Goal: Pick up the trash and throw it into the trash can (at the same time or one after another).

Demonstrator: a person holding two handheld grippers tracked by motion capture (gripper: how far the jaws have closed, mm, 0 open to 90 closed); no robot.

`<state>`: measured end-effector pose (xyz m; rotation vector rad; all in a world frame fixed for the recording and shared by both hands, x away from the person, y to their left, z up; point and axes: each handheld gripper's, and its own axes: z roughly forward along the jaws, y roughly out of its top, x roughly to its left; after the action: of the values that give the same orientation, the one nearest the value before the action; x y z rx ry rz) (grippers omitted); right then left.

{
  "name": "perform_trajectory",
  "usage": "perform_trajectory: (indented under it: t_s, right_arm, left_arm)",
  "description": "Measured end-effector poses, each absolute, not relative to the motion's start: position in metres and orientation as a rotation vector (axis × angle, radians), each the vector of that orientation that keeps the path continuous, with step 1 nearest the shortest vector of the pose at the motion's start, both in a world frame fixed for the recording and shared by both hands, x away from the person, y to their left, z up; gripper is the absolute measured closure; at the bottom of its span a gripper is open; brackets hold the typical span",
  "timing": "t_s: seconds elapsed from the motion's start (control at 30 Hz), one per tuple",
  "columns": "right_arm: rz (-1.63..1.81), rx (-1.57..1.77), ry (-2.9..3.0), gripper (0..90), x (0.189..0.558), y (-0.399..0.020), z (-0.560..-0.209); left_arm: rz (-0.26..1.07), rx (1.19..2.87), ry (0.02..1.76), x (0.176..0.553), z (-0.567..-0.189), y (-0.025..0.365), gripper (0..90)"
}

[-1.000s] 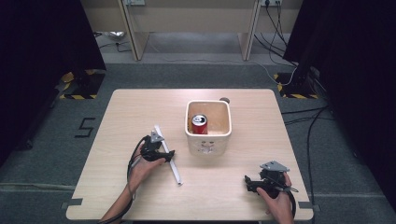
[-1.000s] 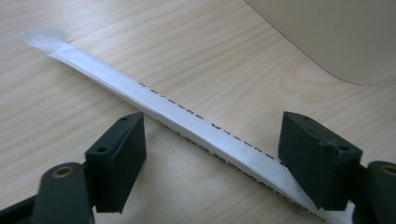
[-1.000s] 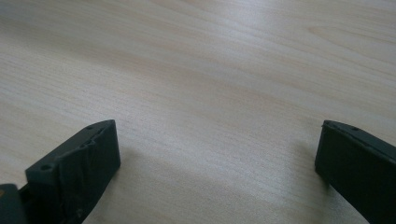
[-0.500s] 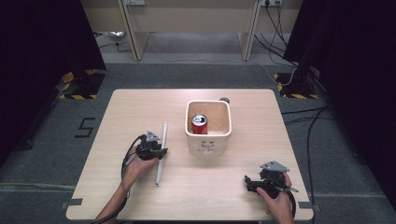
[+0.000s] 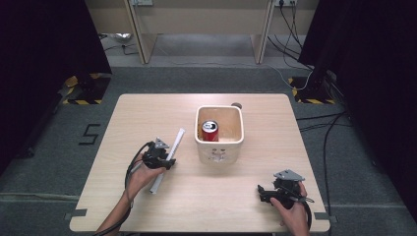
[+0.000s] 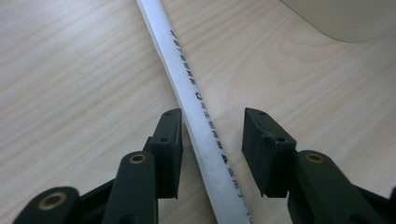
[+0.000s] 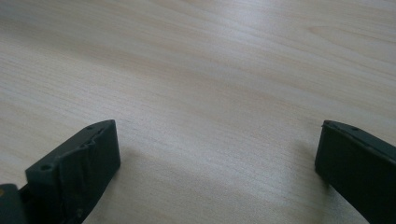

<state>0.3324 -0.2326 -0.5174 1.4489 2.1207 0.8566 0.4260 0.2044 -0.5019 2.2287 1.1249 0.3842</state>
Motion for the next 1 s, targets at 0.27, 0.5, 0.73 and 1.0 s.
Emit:
perform_trajectory:
  t_s: [0.27,0.5,0.73,1.0]
  right_arm:
    - [0.857,1.447,2.120,0.4,0.332,-0.233,-0.518]
    - [0.857,1.447,2.120,0.4,0.332,-0.233,-0.518]
    - [0.857,1.447,2.120,0.4,0.332,-0.233,-0.518]
    - [0.857,1.447,2.120,0.4,0.332,-0.232,-0.518]
  left_arm:
    - [0.376,2.220,1.107,0.422,-0.502,0.204,74.3]
    - [0.400,2.167,1.119,0.424,-0.498,0.213,79.6]
    - [0.432,2.081,1.094,0.426,-0.457,0.233,79.5]
    - [0.438,2.028,1.029,0.427,-0.416,0.241,79.5]
